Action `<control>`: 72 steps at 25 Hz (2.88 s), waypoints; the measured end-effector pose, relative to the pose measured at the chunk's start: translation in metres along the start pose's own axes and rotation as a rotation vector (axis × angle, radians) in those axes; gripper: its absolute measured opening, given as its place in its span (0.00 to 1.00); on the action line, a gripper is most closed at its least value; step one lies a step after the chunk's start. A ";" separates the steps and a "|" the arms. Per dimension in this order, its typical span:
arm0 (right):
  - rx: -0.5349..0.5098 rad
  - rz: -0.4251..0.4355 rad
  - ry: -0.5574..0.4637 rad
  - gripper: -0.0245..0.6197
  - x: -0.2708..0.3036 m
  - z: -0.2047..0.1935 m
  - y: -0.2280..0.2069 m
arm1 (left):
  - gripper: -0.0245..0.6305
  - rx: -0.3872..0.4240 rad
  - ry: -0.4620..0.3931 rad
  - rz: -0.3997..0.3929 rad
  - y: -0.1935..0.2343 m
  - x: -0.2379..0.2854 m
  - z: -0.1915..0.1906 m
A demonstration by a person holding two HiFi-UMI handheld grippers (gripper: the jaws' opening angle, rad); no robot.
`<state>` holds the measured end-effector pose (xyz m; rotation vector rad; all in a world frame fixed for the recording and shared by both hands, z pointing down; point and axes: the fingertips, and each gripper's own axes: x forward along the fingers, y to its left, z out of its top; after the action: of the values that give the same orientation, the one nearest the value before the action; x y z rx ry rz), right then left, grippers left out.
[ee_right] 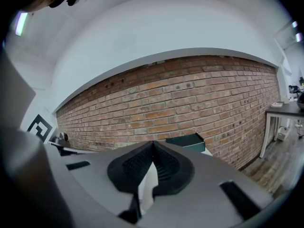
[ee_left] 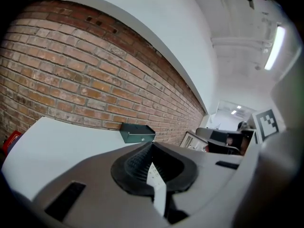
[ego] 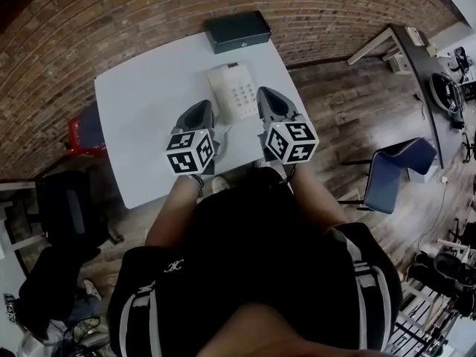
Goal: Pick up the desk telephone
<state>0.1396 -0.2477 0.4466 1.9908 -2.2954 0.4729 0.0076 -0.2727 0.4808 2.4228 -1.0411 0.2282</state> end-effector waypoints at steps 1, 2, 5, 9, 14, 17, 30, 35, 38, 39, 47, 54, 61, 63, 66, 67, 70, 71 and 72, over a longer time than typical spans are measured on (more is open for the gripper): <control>-0.005 0.004 0.008 0.04 0.003 -0.002 -0.001 | 0.04 -0.001 0.001 0.009 0.002 0.001 -0.001; -0.012 0.009 0.016 0.04 0.006 -0.004 -0.003 | 0.04 -0.002 0.001 0.019 0.004 0.003 -0.001; -0.032 0.021 0.037 0.04 0.016 -0.010 -0.010 | 0.04 -0.011 0.006 0.057 0.010 0.010 -0.004; -0.054 0.044 0.064 0.04 0.031 -0.017 -0.025 | 0.04 -0.024 0.030 0.099 0.014 0.023 -0.009; -0.062 0.073 0.108 0.04 0.053 -0.025 -0.050 | 0.04 -0.061 0.075 0.140 0.017 0.045 -0.017; -0.055 0.092 0.138 0.04 0.064 -0.033 -0.065 | 0.04 -0.078 0.106 0.157 0.019 0.058 -0.024; 0.026 0.267 0.373 0.18 0.114 -0.098 -0.098 | 0.30 -0.194 0.201 0.182 0.037 0.107 -0.059; 0.154 0.320 0.464 0.25 0.132 -0.120 -0.110 | 0.48 -0.367 0.231 0.124 0.047 0.128 -0.074; 0.219 0.357 0.489 0.32 0.144 -0.126 -0.113 | 0.51 -0.435 0.233 0.104 0.057 0.138 -0.080; 0.231 0.362 0.495 0.34 0.148 -0.127 -0.115 | 0.51 -0.448 0.232 0.098 0.060 0.140 -0.082; 0.381 0.425 0.580 0.38 0.172 -0.152 -0.120 | 0.57 -0.649 0.210 -0.038 0.078 0.162 -0.097; 0.489 0.488 0.706 0.39 0.174 -0.177 -0.111 | 0.58 -0.697 0.328 -0.174 0.073 0.169 -0.117; 0.570 0.514 0.757 0.39 0.176 -0.188 -0.106 | 0.59 -0.772 0.382 -0.275 0.064 0.173 -0.128; 0.600 0.519 0.767 0.39 0.175 -0.189 -0.105 | 0.59 -0.780 0.390 -0.302 0.062 0.174 -0.128; 0.632 0.522 0.777 0.39 0.175 -0.191 -0.104 | 0.59 -0.776 0.412 -0.333 0.062 0.174 -0.129; 0.628 0.523 0.780 0.39 0.175 -0.192 -0.104 | 0.59 -0.774 0.418 -0.338 0.062 0.174 -0.129; 0.613 0.517 0.786 0.39 0.175 -0.192 -0.105 | 0.59 -0.774 0.425 -0.333 0.061 0.175 -0.128; 0.610 0.513 0.786 0.39 0.175 -0.192 -0.105 | 0.59 -0.774 0.424 -0.324 0.061 0.174 -0.128; 0.607 0.511 0.785 0.39 0.175 -0.192 -0.105 | 0.59 -0.773 0.424 -0.316 0.061 0.174 -0.128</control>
<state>0.1851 -0.3745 0.6921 0.9563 -2.1900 1.7746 0.0897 -0.3552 0.6729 1.6920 -0.4255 0.1746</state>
